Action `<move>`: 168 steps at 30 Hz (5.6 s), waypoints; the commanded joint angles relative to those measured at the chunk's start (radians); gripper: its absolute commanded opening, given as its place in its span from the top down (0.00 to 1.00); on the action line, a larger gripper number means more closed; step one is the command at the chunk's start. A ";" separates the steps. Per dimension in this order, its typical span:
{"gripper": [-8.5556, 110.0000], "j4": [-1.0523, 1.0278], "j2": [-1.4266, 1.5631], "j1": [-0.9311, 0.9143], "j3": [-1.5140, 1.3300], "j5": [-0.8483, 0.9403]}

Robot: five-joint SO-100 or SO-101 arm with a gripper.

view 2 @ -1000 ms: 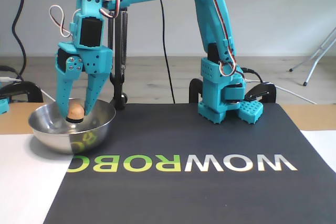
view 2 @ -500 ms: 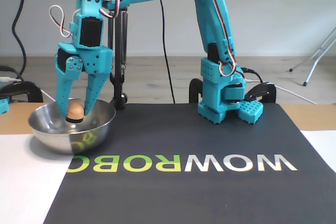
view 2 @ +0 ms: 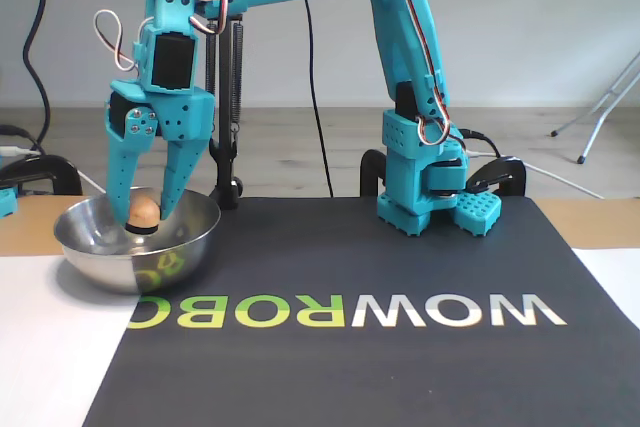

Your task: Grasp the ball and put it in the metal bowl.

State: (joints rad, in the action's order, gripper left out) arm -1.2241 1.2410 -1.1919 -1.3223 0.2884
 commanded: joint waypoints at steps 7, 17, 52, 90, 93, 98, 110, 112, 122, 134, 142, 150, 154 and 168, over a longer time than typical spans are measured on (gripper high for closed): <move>0.53 0.008 0.006 0.000 0.041 0.002; 0.53 0.008 0.008 0.000 0.041 0.002; 0.53 0.003 0.005 -0.012 0.040 0.080; 0.93 0.003 0.018 -0.026 0.043 0.074; 0.93 -0.003 0.020 -0.020 0.043 0.074; 0.93 -0.008 0.072 0.003 0.029 0.071; 0.93 -0.144 0.210 0.114 0.029 -0.012; 0.93 -0.146 0.233 0.144 0.028 -0.054; 0.93 -0.153 0.322 0.341 -0.015 -0.241; 0.93 -0.153 0.517 0.632 -0.190 -0.348; 0.93 -0.143 0.598 0.811 -0.281 -0.397; 0.93 -0.140 0.624 0.959 -0.291 -0.408; 0.93 -0.140 0.634 1.017 -0.291 -0.408; 0.93 -0.051 0.733 1.166 -0.383 -0.410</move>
State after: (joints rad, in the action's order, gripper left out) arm -1.3223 1.9098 -0.0491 -1.6598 -0.1150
